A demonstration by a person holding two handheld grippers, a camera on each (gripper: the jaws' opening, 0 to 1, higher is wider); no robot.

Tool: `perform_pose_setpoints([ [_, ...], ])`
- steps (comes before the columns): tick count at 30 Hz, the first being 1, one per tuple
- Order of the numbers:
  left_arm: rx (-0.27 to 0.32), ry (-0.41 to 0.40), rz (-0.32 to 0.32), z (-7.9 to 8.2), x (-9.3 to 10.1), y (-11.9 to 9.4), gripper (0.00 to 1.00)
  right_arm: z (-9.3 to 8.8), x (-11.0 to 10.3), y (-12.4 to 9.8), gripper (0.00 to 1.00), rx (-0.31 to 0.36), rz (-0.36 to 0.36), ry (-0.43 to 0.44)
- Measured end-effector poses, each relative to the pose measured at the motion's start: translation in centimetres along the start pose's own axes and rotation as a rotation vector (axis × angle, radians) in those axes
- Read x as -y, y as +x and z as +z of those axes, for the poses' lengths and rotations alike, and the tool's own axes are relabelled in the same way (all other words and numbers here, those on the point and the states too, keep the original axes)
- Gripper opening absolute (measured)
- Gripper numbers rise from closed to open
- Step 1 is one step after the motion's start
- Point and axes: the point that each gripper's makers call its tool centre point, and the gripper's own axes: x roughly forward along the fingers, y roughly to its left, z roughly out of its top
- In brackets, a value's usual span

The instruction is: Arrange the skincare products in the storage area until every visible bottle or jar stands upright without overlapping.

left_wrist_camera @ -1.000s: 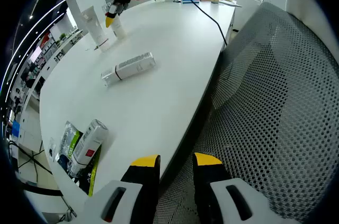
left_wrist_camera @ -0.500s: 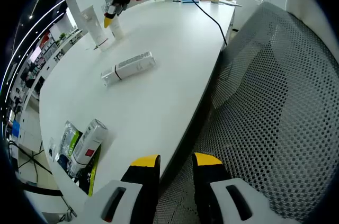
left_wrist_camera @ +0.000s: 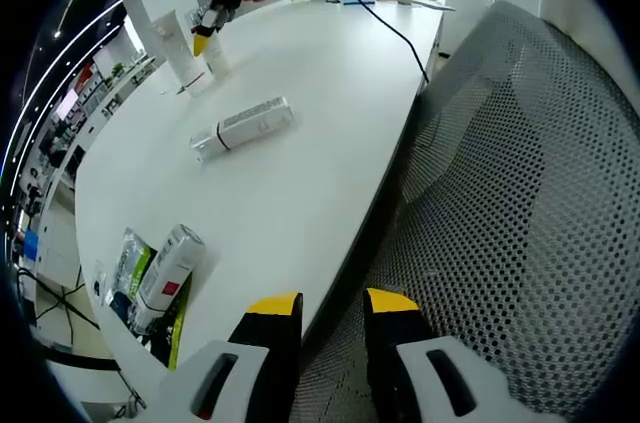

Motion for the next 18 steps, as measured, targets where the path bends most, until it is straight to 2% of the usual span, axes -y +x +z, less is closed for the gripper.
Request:
perform_pose_setpoints([
  [4, 0.0, 0.0, 0.001, 0.0, 0.0, 0.0, 0.24, 0.2, -0.3, 0.0, 0.39, -0.001, 0.038, 0.011],
  [8, -0.001, 0.002, 0.003, 0.0, 0.0, 0.0, 0.24, 0.0, -0.4, 0.0, 0.49, -0.002, 0.058, 0.001],
  [13, -0.001, 0.005, 0.004, -0.1, -0.1, 0.0, 0.24, -0.9, -1.2, -0.2, 0.47, -0.036, 0.124, -0.021],
  [18, -0.003, 0.006, 0.004, -0.1, -0.1, 0.0, 0.24, -1.1, -0.8, -0.5, 0.4, -0.058, 0.128, -0.075],
])
